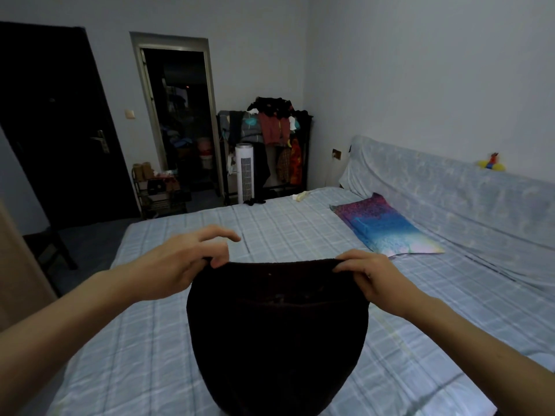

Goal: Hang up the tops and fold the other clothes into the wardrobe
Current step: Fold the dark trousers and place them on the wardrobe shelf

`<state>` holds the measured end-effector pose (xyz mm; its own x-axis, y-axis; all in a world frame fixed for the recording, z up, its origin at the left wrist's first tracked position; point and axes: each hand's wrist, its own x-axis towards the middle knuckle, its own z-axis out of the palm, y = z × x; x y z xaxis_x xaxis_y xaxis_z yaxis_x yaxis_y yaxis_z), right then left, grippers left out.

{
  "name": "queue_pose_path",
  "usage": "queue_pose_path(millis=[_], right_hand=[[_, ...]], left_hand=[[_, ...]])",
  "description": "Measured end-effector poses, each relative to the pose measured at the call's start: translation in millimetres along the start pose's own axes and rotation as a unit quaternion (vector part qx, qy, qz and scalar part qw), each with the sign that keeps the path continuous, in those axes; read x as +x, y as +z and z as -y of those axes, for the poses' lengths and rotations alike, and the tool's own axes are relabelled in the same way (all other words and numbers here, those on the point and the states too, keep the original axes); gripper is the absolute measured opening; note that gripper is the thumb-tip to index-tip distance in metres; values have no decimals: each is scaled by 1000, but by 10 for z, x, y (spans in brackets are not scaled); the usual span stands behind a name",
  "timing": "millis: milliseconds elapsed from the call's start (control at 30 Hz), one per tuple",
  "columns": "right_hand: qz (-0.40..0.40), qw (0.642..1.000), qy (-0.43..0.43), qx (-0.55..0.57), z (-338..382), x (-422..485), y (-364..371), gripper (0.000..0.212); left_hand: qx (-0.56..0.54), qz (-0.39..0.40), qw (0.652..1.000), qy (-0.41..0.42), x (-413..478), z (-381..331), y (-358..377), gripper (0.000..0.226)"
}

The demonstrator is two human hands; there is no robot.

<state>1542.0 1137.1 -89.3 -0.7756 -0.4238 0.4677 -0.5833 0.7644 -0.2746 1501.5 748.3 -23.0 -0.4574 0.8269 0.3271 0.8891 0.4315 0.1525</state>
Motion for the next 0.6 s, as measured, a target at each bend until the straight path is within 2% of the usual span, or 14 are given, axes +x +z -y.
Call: queue_pose_path(millis=[67,100,167,267,333,400,533,600], right_hand=[[-16,1000,9,1,-37,-22,-30,23],[-17,1000,17,10,-50,-31,-54,24],[5,999,38,34,-66,-43,-95,51],[63,997,36,22,-102,-89,-114,93],[104,994,30,-17,-130,-123,-103,102],[108,992,24,-55,-139,-132,-74,94],[33,995,36,-89,-61,-91,-2,67],[23,994,49,-95,-29,-59,35,62]], left_hand=[[29,-5,999,25,-25,-88,32,26],[46,-7,998,30,-23,-125,43,33],[63,10,998,26,-29,-138,100,37],[98,42,994,-30,-61,-31,193,24],[105,69,990,-64,-109,47,240,24],[83,77,992,-59,-141,64,269,31],[98,120,986,-66,-231,49,390,53],[83,122,988,-42,-278,-14,475,45]])
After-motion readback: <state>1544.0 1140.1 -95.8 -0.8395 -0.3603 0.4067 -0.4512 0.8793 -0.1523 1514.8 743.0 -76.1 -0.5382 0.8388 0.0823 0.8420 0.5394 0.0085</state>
